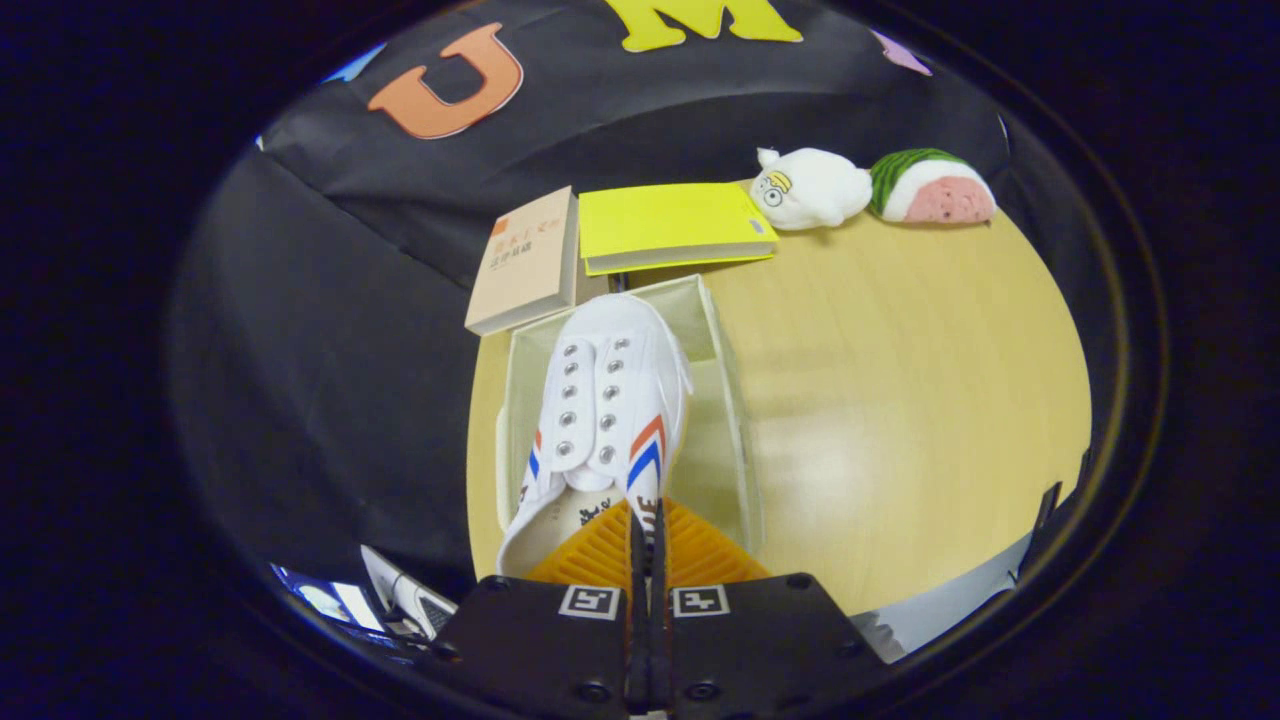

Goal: Open the storage box then place both shoes into the box .Put the left shoe in first, then the right shoe, with the right side of both shoes facing outward in a uniform manner.

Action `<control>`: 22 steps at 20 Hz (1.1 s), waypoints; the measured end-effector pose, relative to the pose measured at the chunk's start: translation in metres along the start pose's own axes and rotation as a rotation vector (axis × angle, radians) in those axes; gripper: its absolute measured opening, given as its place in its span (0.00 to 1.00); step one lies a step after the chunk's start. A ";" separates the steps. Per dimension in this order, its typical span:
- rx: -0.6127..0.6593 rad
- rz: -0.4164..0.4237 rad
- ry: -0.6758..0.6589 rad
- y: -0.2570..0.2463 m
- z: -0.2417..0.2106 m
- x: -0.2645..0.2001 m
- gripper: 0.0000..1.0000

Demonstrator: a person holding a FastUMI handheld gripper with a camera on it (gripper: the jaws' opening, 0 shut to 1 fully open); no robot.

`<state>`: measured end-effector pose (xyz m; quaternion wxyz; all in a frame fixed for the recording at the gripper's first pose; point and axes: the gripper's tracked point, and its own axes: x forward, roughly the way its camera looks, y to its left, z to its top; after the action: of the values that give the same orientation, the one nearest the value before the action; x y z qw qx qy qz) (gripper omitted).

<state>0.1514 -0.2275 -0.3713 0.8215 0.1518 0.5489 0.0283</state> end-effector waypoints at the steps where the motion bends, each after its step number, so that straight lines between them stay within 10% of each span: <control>1: 0.016 -0.022 0.003 -0.001 -0.003 0.001 0.05; 13: -0.015 -0.342 -0.150 -0.030 -0.012 0.035 0.06; 22: -0.024 -0.321 -0.197 -0.027 -0.013 0.027 0.22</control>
<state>0.1468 -0.2446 -0.4078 0.8671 0.0546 0.4824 -0.1116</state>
